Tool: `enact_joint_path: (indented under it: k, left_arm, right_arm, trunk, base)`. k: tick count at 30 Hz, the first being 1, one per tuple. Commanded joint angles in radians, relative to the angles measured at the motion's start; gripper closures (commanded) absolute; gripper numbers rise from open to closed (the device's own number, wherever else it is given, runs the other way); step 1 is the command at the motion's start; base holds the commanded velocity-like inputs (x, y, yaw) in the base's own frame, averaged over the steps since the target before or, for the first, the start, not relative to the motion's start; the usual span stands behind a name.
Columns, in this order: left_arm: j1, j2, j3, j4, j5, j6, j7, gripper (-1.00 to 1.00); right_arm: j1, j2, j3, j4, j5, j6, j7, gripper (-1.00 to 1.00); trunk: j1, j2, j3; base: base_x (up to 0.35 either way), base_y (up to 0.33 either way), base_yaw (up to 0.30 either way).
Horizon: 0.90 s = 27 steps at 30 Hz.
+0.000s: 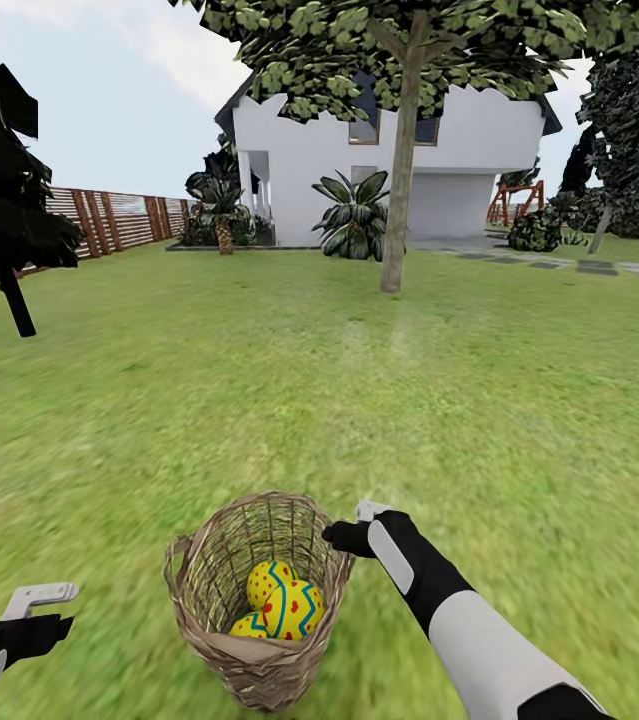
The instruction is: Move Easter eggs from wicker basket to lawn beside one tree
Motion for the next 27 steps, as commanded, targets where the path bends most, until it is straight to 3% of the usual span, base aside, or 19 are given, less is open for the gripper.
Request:
enact_joint_path:
  k: [1, 10, 16, 27]
  left_arm:
    - [0.000, 0.000, 0.000, -0.001, 0.010, 0.005, 0.004, -1.00]
    - [0.000, 0.000, 0.000, -0.001, 0.010, 0.005, 0.004, -1.00]
    - [0.000, 0.000, 0.000, -0.001, 0.010, 0.005, 0.004, -1.00]
    - [0.000, 0.000, 0.000, -0.001, 0.010, 0.005, 0.004, -1.00]
  right_arm:
    - [-0.001, 0.000, 0.002, -0.001, -0.010, 0.002, -0.009, -1.00]
    - [-0.001, 0.000, 0.002, -0.001, -0.010, 0.002, -0.009, -1.00]
    - [-0.001, 0.000, 0.002, -0.001, -0.010, 0.002, -0.009, -1.00]
    - [-0.001, 0.000, 0.002, -0.001, -0.010, 0.002, -0.009, -1.00]
  trunk:
    - [0.000, 0.000, -0.001]
    - [0.000, 0.000, -0.001]
    - [0.002, -0.002, -0.024]
    - [0.002, -0.002, -0.024]
  base:
    - [0.000, 0.000, 0.000]
    - [0.000, 0.000, 0.000]
    - [0.000, 0.000, 0.000]
    - [0.000, 0.000, 0.000]
